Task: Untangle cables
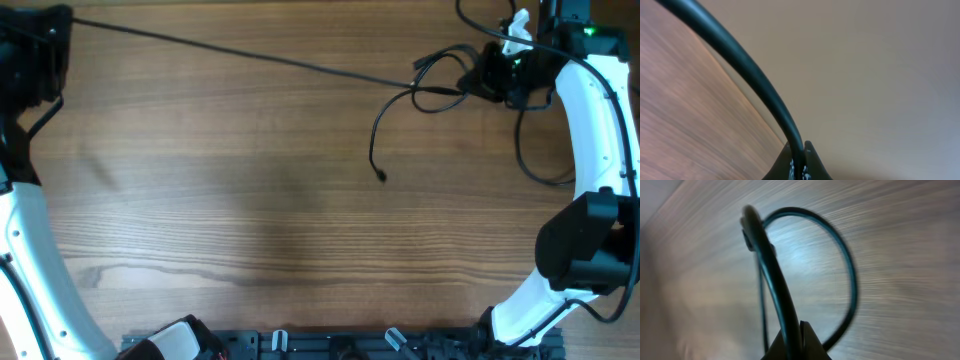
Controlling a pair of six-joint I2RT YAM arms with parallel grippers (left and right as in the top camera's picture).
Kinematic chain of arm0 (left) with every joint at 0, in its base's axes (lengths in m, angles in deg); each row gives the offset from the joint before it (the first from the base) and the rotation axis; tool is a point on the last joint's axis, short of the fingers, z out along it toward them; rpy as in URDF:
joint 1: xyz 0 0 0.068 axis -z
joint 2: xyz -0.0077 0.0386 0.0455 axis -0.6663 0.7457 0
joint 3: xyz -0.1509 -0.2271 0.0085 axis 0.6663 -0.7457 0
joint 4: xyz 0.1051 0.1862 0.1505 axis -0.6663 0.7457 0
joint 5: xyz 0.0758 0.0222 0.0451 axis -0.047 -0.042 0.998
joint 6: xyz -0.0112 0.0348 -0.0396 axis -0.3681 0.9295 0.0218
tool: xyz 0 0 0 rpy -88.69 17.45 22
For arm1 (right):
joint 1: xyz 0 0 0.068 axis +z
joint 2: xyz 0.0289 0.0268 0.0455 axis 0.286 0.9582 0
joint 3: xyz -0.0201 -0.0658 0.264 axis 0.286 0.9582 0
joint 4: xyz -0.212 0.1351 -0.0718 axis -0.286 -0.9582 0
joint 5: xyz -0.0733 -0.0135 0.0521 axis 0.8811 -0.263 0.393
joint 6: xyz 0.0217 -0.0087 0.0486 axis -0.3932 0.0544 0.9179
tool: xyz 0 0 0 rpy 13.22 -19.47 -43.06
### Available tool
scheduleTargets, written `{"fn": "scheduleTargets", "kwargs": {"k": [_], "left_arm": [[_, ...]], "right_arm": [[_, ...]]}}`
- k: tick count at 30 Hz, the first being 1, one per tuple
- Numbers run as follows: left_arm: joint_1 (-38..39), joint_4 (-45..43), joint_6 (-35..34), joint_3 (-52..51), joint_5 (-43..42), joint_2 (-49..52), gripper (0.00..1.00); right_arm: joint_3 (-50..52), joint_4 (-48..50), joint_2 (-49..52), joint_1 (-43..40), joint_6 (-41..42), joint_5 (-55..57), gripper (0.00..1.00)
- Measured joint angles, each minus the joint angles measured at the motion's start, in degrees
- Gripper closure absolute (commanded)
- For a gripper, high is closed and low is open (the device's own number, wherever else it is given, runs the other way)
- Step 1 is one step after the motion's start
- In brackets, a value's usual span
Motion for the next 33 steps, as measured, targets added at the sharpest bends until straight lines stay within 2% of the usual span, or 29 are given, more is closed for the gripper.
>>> {"fn": "scheduleTargets", "kwargs": {"k": [2, 3, 4, 7, 11, 16, 18, 22, 25, 28, 33], "left_arm": [[-0.7, 1.9, 0.0, 0.2, 3.0, 0.0, 0.96], [-0.9, 2.8, 0.1, 0.2, 4.6, 0.0, 0.96], [-0.8, 3.9, 0.3, 0.3, 6.0, 0.0, 0.96], [1.4, 6.0, 1.9, 0.4, 8.7, 0.0, 0.96], [5.1, 6.1, 3.6, 0.4, 9.3, 0.0, 0.96], [6.2, 5.2, 3.9, 0.4, 10.1, 0.0, 0.96], [6.9, 3.5, 3.9, 0.4, 10.1, 0.0, 0.96], [8.2, 1.5, 4.0, 0.6, 9.8, -0.1, 0.96], [9.6, 8.0, 4.1, 0.9, 10.6, -0.1, 0.96], [12.3, 17.9, 4.3, 1.0, 16.8, 0.8, 0.96], [12.5, 21.9, 7.0, 1.0, 22.2, 6.2, 0.96]], "right_arm": [[0.5, -1.6, 0.0, 0.9, -7.0, -4.9, 0.92], [0.7, -1.9, 0.1, 2.0, -9.4, -6.2, 0.82], [0.9, -2.0, 0.1, 3.3, -11.4, -6.8, 0.67], [0.9, -1.4, 0.4, 9.5, -13.9, -6.9, 0.41], [0.9, 0.3, 0.4, 17.6, -11.0, -0.7, 0.38], [1.0, 2.0, 0.4, 18.6, -8.7, 2.3, 0.29], [1.0, 2.5, 0.4, 18.9, -8.4, 2.3, 0.29], [1.0, 4.2, 0.4, 21.2, -5.7, 3.9, 0.36], [1.1, 5.5, 0.4, 23.3, -3.7, 6.4, 0.41], [2.1, 5.8, 0.4, 27.3, 0.2, 12.2, 0.44], [2.1, 5.6, 0.5, 29.1, 4.9, 17.4, 0.44]]}}
